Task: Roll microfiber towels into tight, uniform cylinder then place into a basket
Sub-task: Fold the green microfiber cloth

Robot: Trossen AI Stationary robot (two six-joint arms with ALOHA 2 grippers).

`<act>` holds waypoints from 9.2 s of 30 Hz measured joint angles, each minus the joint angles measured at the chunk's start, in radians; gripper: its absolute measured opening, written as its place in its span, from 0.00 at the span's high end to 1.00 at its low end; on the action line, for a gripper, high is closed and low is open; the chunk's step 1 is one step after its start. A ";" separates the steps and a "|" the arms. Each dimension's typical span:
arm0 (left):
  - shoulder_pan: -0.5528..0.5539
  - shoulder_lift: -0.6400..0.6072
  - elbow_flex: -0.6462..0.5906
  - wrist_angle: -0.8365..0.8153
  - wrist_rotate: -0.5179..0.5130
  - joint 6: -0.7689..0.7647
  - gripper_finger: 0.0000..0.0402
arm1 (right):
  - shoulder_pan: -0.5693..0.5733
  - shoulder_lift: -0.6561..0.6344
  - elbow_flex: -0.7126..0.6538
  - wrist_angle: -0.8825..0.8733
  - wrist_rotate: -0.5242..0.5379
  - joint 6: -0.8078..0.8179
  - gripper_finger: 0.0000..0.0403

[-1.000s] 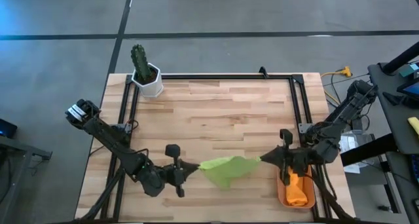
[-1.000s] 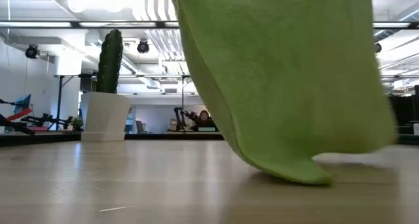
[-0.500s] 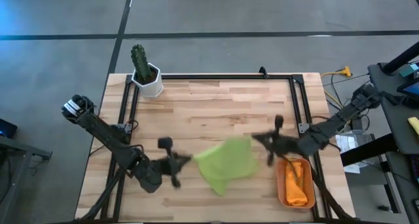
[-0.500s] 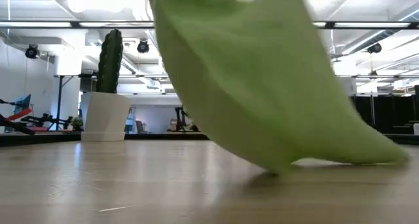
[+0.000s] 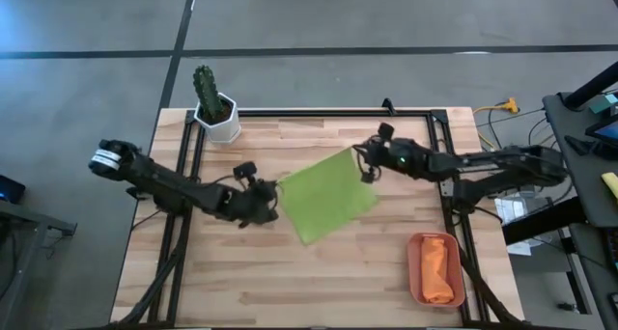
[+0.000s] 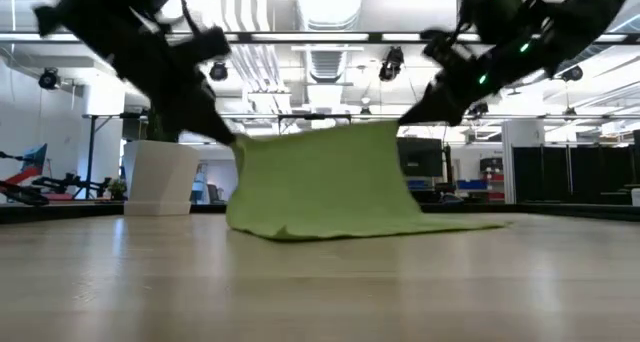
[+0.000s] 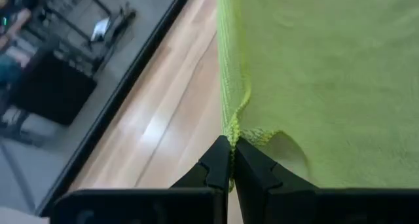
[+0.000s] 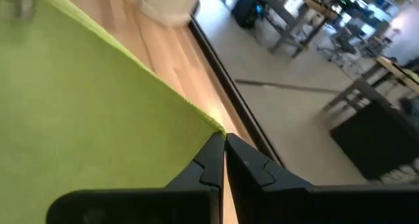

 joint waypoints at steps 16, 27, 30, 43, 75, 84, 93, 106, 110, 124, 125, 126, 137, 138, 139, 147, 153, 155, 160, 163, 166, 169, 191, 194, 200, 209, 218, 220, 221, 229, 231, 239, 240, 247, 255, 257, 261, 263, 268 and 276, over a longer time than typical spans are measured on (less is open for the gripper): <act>0.078 -0.010 -0.012 0.243 0.572 0.066 1.00 | -0.052 0.137 0.229 -0.568 -0.067 0.017 0.98; 0.057 0.092 -0.002 0.258 0.660 -0.078 1.00 | -0.052 0.066 0.222 -0.721 -0.234 0.113 0.98; 0.057 0.142 0.015 0.313 0.713 -0.075 1.00 | -0.051 0.089 0.222 -0.767 -0.236 0.113 0.98; 0.055 0.181 0.069 0.312 0.774 -0.026 1.00 | -0.052 0.121 0.222 -0.835 -0.281 0.112 0.98; 0.052 0.180 0.088 0.317 0.863 0.010 1.00 | 0.040 0.121 0.208 -0.823 -0.403 -0.053 0.74; 0.053 0.181 0.087 0.317 0.863 0.008 1.00 | 0.164 0.121 0.191 -0.790 -0.300 -0.230 0.68; 0.053 0.181 0.086 0.316 0.869 0.004 0.88 | 0.201 0.121 0.193 -0.760 -0.208 -0.198 0.71; 0.049 0.182 0.088 0.317 0.884 -0.071 0.52 | 0.202 0.121 0.134 -0.751 -0.200 -0.280 0.65; 0.033 0.182 0.083 0.316 0.888 -0.078 0.52 | 0.202 0.121 0.128 -0.732 -0.192 -0.315 0.68; -0.023 0.182 0.076 0.318 0.878 -0.068 0.51 | 0.204 0.121 0.054 -0.591 -0.192 -0.370 0.80; -0.022 0.182 0.075 0.318 0.878 -0.068 0.51 | 0.204 0.121 0.053 -0.587 -0.193 -0.370 0.81; -0.022 0.182 0.073 0.319 0.876 -0.068 0.51 | 0.204 0.121 0.051 -0.581 -0.194 -0.371 0.81; -0.035 0.182 0.046 0.318 0.874 -0.077 0.51 | 0.206 0.121 0.018 -0.536 -0.200 -0.407 0.75; -0.035 0.182 0.046 0.319 0.874 -0.074 0.51 | 0.206 0.121 0.018 -0.532 -0.200 -0.412 0.73; -0.035 0.182 0.046 0.318 0.873 -0.065 0.51 | 0.206 0.121 0.018 -0.531 -0.201 -0.420 0.72; -0.035 0.182 0.046 0.350 0.836 -0.017 0.51 | 0.206 0.121 0.013 -0.487 -0.201 -0.409 0.72; -0.035 0.182 0.046 0.351 0.789 -0.016 0.51 | 0.206 0.191 0.009 -0.479 -0.217 -0.421 0.75; -0.036 0.182 0.045 0.350 0.776 -0.016 0.51 | 0.207 0.210 0.021 -0.475 -0.201 -0.411 0.75; -0.037 0.182 0.044 0.352 0.773 -0.016 0.51 | 0.206 0.221 0.044 -0.485 -0.192 -0.411 0.75; -0.038 0.182 0.044 0.352 0.772 -0.016 0.51 | 0.206 0.220 0.048 -0.485 -0.189 -0.424 0.76; -0.038 0.182 0.044 0.352 0.772 -0.018 0.51 | 0.206 0.219 0.048 -0.498 -0.190 -0.423 0.78; -0.039 0.182 0.040 0.352 0.771 -0.024 0.51 | 0.206 0.216 0.050 -0.534 -0.190 -0.421 0.80; -0.039 0.182 0.032 0.362 0.770 -0.025 0.51 | 0.206 0.219 0.064 -0.560 -0.190 -0.378 0.84; -0.039 0.182 0.032 0.363 0.770 -0.025 0.51 | 0.206 0.230 0.064 -0.544 -0.189 -0.378 0.85; -0.039 0.182 0.031 0.365 0.770 -0.025 0.51 | 0.206 0.235 0.064 -0.534 -0.180 -0.377 0.90; -0.040 0.182 0.027 0.367 0.770 -0.025 0.51 | 0.206 0.217 0.064 -0.551 -0.172 -0.369 0.95; -0.049 0.182 0.026 0.367 0.770 -0.025 0.51 | 0.206 0.214 0.064 -0.573 -0.239 -0.287 0.91; -0.051 0.182 0.026 0.368 0.770 -0.025 0.51 | 0.206 0.214 0.064 -0.566 -0.265 -0.237 0.87; -0.052 0.182 0.026 0.367 0.770 -0.025 0.51 | 0.206 0.214 0.064 -0.562 -0.279 -0.206 0.85; -0.052 0.182 0.025 0.367 0.770 -0.025 0.51 | 0.276 0.237 0.089 -0.536 -0.419 0.047 0.81; -0.052 0.182 0.025 0.367 0.770 -0.025 0.51 | 0.315 0.271 0.109 -0.471 -0.477 0.127 0.82; -0.054 0.182 0.023 0.367 0.770 -0.029 0.51 | 0.485 0.476 0.291 -0.464 -0.455 0.167 0.85; -0.054 0.182 0.023 0.368 0.770 -0.034 0.51 | 0.494 0.488 0.323 -0.522 -0.405 0.151 0.85; -0.064 0.182 0.018 0.370 0.771 -0.049 0.51 | 0.443 0.388 0.401 -0.841 -0.135 0.104 0.85; -0.066 0.182 0.012 0.371 0.736 -0.044 0.51 | 0.242 0.190 0.241 -0.817 -0.207 0.109 0.86; -0.066 0.182 0.011 0.370 0.734 -0.044 0.51 | 0.217 0.195 0.186 -0.778 -0.244 0.121 0.86; -0.066 0.182 0.011 0.370 0.732 -0.043 0.51 | 0.218 0.212 0.117 -0.696 -0.251 0.151 0.86; -0.065 0.182 0.010 0.370 0.732 -0.043 0.51 | 0.223 0.218 0.102 -0.668 -0.251 0.164 0.86; -0.065 0.182 0.009 0.370 0.732 -0.044 0.51 | 0.245 0.219 0.086 -0.623 -0.307 0.237 0.86; -0.065 0.182 0.006 0.370 0.732 -0.052 0.51 | 0.416 0.321 0.122 -0.452 -0.325 0.373 0.86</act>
